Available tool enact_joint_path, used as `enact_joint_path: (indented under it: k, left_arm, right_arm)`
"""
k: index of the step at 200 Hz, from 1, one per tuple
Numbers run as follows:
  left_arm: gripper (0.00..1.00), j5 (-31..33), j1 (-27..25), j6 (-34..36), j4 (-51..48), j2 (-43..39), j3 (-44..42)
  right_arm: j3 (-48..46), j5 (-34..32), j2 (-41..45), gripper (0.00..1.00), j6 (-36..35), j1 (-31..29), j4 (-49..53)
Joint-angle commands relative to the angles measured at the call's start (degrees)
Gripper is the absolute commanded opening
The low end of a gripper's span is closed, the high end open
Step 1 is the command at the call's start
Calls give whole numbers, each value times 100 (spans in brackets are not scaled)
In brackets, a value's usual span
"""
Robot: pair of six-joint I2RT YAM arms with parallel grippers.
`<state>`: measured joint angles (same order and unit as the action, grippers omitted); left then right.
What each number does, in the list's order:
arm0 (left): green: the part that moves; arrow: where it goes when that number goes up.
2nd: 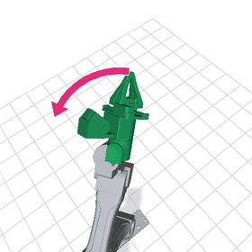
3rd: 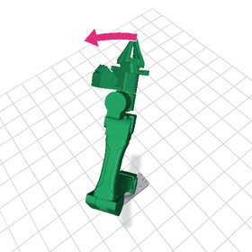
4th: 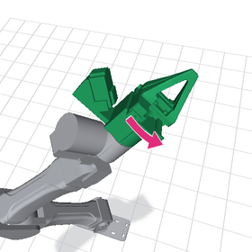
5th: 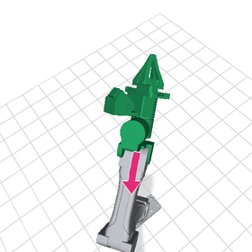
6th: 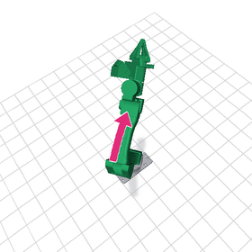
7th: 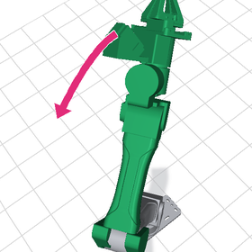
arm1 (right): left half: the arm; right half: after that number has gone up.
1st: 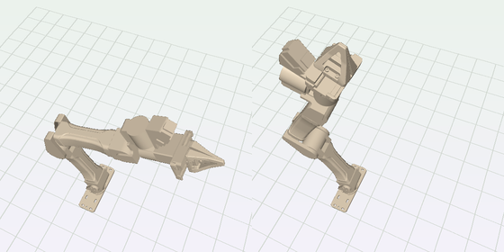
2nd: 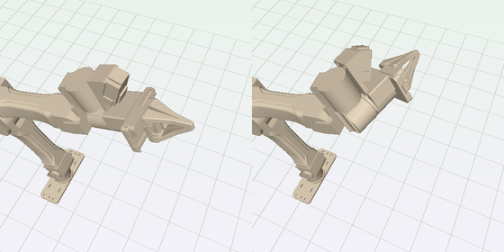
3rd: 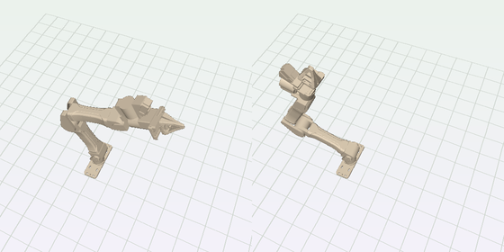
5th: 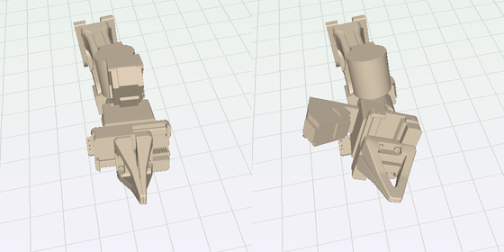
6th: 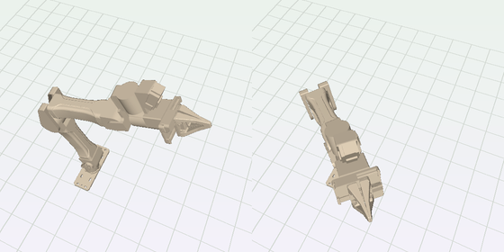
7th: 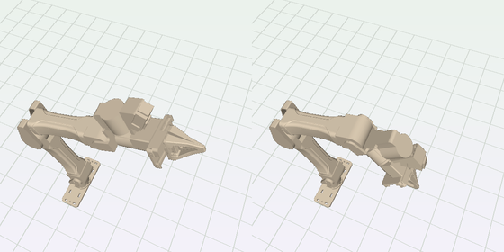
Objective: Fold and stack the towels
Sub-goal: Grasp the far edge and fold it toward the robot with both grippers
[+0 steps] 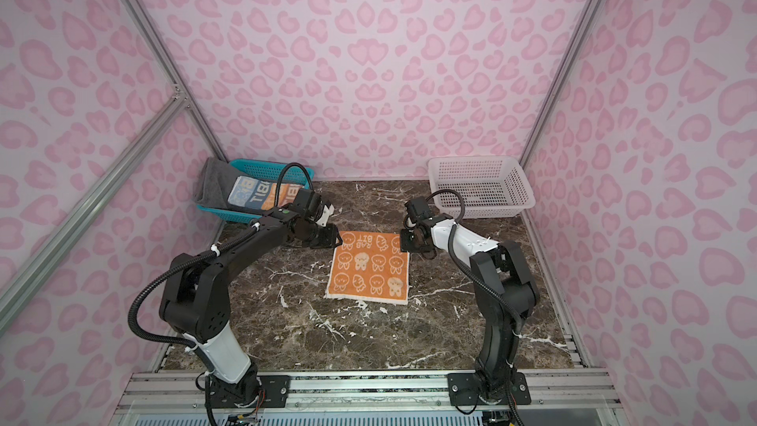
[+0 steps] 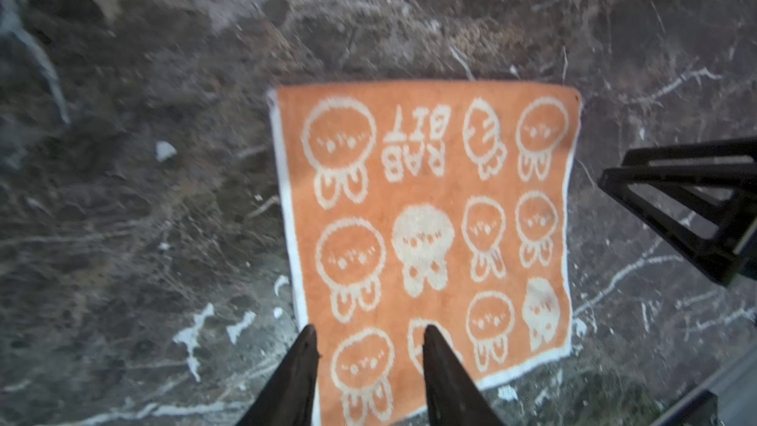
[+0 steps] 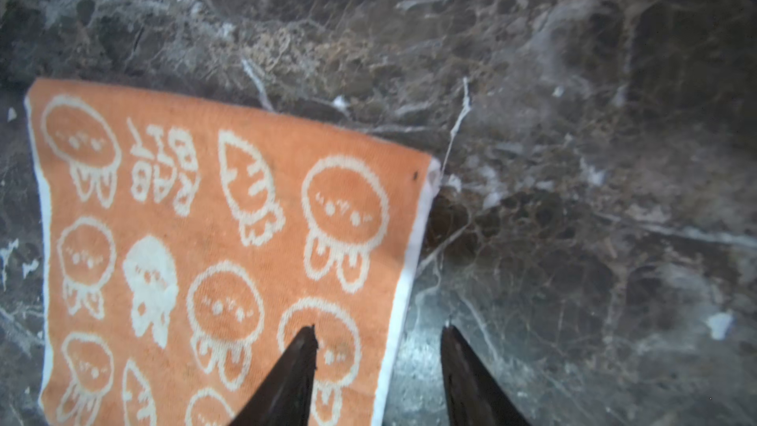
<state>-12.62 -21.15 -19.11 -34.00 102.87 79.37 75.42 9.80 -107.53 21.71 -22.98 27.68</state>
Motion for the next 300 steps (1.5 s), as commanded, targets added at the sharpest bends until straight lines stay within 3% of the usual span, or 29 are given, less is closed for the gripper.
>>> enact_joint_path:
  k: [1,21,65,94,194,204,219,277,300]
  left_arm:
    - [47,261,163,-206,298,374,364]
    - [48,157,274,-78,271,902,863]
    - [44,-296,328,185,-64,1975,1747]
    - [43,-294,327,232,-76,2186,1748]
    - [37,-377,349,147,71,2772,1960]
    - [28,-390,352,138,77,2847,2042]
    - [4,-424,358,140,57,2915,2129]
    - [3,-512,413,153,141,2510,2058]
    - [3,-689,429,233,290,2172,1948]
  right_arm:
    - [233,-115,-248,49,159,100,-86]
    - [334,-59,-459,41,263,170,-170]
    - [647,116,-958,41,388,265,-219]
    - [781,148,-1114,45,458,279,-293]
    - [1124,298,-1523,40,485,285,-287]
    - [1171,320,-1565,38,478,286,-285]
    - [1235,421,-1603,32,448,285,-286]
    - [1450,561,-1438,5,46,283,-233]
    - [1524,560,-1249,0,-222,280,-148]
